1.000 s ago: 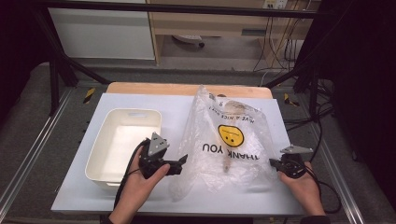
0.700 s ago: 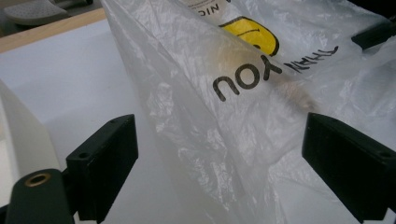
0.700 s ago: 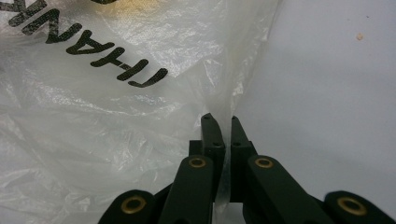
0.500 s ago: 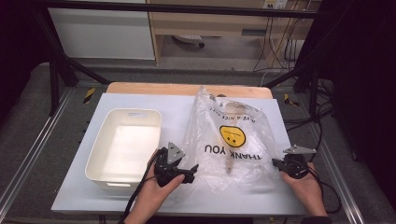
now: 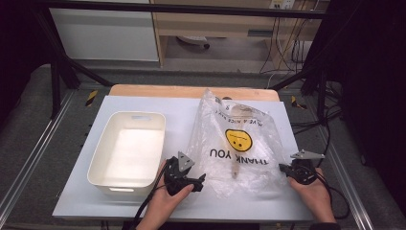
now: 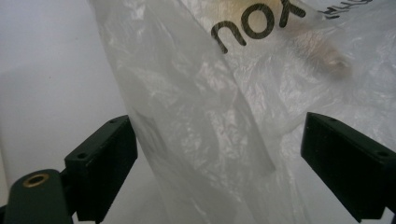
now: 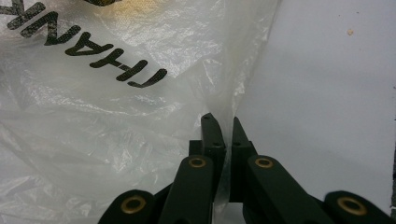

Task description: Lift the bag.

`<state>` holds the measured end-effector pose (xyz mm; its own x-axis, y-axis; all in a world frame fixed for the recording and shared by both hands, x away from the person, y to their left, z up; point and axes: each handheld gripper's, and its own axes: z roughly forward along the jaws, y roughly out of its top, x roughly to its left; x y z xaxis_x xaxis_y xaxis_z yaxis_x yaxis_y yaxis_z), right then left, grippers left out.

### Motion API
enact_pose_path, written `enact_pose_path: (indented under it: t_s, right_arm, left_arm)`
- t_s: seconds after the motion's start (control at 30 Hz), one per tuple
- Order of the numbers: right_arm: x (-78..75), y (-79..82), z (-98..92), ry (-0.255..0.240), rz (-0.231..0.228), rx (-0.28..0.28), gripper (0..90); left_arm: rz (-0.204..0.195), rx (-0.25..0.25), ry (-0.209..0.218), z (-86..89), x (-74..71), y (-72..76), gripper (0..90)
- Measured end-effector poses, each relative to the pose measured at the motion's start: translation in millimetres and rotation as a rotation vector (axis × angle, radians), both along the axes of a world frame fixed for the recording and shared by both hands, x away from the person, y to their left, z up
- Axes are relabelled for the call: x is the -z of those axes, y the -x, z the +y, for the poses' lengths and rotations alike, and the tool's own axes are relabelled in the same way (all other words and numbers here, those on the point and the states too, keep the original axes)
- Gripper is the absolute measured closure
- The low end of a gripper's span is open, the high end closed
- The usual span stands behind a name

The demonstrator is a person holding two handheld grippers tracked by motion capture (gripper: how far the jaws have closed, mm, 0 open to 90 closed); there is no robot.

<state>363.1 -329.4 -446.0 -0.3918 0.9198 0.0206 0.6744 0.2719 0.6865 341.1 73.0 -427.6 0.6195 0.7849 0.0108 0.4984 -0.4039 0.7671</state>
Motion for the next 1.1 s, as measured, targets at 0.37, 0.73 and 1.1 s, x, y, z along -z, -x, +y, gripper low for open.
enact_pose_path:
  t_s: [0.37,0.73,1.1]
  right_arm:
    - [1.4,3.9,4.0,-0.024,0.008,-0.020,86.7]
    - [-4.9,18.6,10.2,-0.059,-0.051,0.022,26.3]
    - [10.1,39.8,13.2,-0.033,-0.006,0.000,8.4]
  left_arm:
    - [0.002,0.024,0.044,-1.0,12.1,-1.8,49.3]
    - [0.024,0.056,0.069,5.0,16.6,-3.8,81.6]
    - [0.018,0.066,0.061,5.8,17.3,-3.2,85.9]
